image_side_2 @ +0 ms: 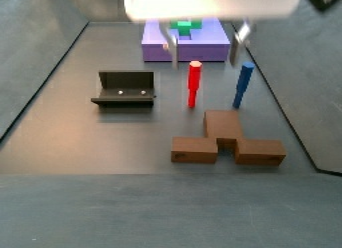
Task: Pick up the brown object. Move up. Place the brown object on the fixture. Regrasp the brown object. Move to above the board. Insert the brown object.
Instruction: Pick up the brown object.
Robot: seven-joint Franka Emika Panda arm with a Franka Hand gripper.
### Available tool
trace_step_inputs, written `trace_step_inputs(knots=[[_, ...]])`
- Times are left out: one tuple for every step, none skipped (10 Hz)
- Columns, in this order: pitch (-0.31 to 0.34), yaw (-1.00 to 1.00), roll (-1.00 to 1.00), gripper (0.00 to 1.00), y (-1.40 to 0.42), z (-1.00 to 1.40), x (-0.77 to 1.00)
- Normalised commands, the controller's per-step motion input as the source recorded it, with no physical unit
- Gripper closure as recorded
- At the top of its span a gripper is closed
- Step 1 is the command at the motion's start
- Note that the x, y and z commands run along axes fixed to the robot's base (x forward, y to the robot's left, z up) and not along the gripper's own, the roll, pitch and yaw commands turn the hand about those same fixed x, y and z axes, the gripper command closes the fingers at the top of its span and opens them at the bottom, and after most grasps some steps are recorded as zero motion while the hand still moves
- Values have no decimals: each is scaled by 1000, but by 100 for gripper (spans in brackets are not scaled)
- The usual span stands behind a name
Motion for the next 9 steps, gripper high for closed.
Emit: trace_step_inputs(knots=[[-51, 0, -116, 0, -74, -520, -63], [0, 0, -264, 0, -34, -534, 209], [13, -89, -161, 0, 0, -629, 0], [6, -294, -63, 0, 0, -491, -86], [43, -514, -24, 0, 0, -429, 0], [34, -606, -66, 0, 0, -360, -97], [23, -437, -111, 0, 0, -323, -126], [-34, 0, -154, 0, 0, -260, -389], [-69, 106, -187, 0, 57, -211, -357]])
